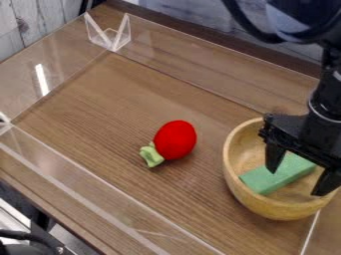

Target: Remove the green stick from the brown bowl and put it on the table

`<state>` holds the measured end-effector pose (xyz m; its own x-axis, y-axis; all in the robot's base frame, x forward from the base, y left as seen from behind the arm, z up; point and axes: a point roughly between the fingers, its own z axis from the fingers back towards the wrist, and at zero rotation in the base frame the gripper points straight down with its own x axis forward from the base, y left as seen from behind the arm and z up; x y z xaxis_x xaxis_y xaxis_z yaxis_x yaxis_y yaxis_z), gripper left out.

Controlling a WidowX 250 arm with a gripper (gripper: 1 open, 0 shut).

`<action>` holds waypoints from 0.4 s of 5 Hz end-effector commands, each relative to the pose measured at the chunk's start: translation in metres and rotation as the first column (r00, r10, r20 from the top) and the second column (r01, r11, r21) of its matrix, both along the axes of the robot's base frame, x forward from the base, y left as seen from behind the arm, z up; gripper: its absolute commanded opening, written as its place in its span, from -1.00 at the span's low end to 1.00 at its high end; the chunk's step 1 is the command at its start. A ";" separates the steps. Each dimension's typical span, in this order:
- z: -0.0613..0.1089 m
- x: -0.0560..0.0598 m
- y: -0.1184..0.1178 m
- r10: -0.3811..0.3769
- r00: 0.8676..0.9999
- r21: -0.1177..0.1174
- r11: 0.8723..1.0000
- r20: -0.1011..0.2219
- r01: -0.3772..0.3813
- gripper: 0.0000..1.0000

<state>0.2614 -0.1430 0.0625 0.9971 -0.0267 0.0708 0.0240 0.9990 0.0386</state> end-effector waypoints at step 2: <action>0.007 0.006 -0.006 -0.006 0.999 -0.023 1.000 0.048 0.008 1.00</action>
<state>0.2638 -0.1432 0.0581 0.9965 -0.0195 0.0811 0.0166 0.9992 0.0367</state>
